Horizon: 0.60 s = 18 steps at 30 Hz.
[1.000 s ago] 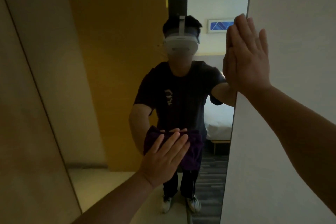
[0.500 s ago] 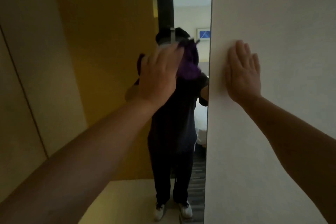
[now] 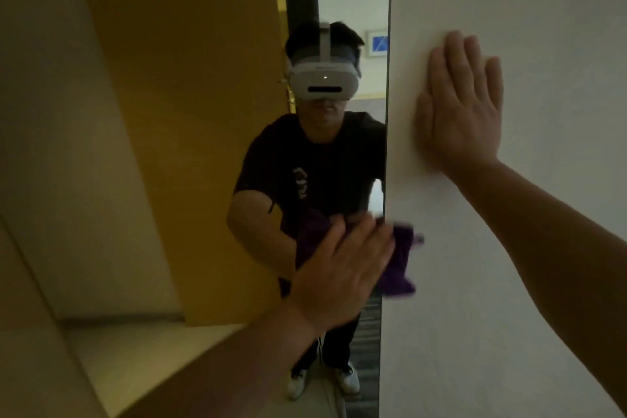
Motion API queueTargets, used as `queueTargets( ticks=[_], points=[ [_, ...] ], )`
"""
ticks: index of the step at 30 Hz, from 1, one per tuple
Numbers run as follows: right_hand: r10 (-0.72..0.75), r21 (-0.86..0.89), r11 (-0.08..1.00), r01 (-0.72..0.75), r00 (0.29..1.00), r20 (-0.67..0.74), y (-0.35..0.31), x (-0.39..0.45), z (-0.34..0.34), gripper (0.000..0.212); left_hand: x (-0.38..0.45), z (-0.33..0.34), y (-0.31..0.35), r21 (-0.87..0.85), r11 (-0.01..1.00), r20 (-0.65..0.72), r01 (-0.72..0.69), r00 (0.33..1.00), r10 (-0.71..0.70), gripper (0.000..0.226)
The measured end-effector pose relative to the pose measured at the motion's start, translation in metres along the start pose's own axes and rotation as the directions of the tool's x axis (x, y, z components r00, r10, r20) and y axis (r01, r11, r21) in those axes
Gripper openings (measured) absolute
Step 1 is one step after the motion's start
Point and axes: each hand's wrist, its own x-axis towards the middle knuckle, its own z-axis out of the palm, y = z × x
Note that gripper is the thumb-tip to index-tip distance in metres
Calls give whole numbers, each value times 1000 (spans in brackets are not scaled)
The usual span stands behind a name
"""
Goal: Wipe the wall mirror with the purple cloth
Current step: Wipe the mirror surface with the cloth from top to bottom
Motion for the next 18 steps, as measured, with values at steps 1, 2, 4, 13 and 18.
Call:
queueTargets(
  ticks=[1,2,4,13,18],
  points=[
    [-5,-2,1000,5,1000,-3,1,0,0,54,-28,13,20,12,999,44,-47,998,47,49],
    [-8,-3,1000,8,1000,1,3,0,0,54,-50,22,36,17,997,79,-73,994,71,49],
    [-8,-3,1000,8,1000,11,3,-1,0,54,-75,31,50,14,997,98,-74,993,72,50],
    [78,49,995,-90,975,209,-11,-4,-21,57,-65,8,39,-177,984,74,-15,997,29,40],
    [88,181,972,-151,944,318,-35,-50,-43,59,-56,-22,8,-260,960,64,104,994,-91,34]
  ],
)
